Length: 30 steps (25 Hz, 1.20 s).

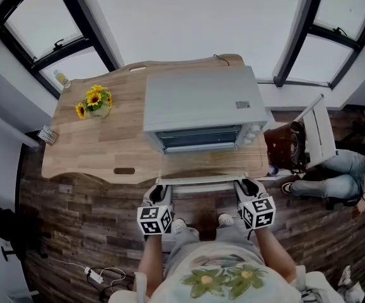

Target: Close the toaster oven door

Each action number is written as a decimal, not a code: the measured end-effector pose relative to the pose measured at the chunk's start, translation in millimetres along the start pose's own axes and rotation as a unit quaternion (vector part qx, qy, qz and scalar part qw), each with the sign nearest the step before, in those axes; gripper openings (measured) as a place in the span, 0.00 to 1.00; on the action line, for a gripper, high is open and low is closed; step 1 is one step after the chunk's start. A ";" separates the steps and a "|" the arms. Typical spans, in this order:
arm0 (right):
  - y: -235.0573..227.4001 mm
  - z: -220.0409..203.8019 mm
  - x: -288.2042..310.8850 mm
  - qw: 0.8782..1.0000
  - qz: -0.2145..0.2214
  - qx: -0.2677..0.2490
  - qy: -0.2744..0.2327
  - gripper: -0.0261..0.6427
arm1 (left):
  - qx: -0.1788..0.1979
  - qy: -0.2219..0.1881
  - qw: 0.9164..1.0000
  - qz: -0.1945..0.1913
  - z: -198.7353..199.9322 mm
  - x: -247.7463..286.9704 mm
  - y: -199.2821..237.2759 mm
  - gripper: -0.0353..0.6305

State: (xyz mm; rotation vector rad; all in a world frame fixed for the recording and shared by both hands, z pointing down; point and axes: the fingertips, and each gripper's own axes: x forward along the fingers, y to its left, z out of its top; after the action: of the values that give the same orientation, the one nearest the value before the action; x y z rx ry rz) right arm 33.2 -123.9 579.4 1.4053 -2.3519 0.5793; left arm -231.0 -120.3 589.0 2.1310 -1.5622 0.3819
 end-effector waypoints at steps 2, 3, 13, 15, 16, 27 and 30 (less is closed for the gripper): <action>0.0 2.2 0.6 1.000 0.000 0.000 -0.004 0.20 | 0.000 -0.001 1.000 0.001 2.0 0.4 0.6 0.21; 0.1 3.0 0.9 1.000 0.000 0.000 -0.005 0.19 | 0.000 -0.002 1.000 0.002 2.7 0.6 1.0 0.21; 0.1 11.9 -0.4 1.000 -0.006 0.000 -0.019 0.19 | -0.007 -0.012 1.000 0.001 10.7 0.1 1.3 0.21; -0.2 13.4 -0.3 1.000 -0.007 0.000 -0.020 0.19 | -0.008 -0.015 1.000 0.001 12.5 0.2 1.4 0.21; -0.6 14.4 -0.2 1.000 -0.008 0.000 -0.021 0.19 | -0.009 -0.016 1.000 0.001 13.5 0.4 1.4 0.21; -1.6 26.1 0.3 0.999 -0.008 0.002 -0.033 0.19 | -0.013 -0.031 0.999 -0.001 25.3 1.4 1.9 0.21; -2.1 29.6 0.3 0.999 -0.008 0.002 -0.036 0.19 | -0.014 -0.032 0.999 -0.002 28.7 1.8 1.9 0.21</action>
State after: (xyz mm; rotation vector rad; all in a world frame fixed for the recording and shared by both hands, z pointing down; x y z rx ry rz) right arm 32.6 -140.0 554.6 1.4694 -2.3935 0.5365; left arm -233.7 -137.2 565.8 2.1440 -1.5897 0.2910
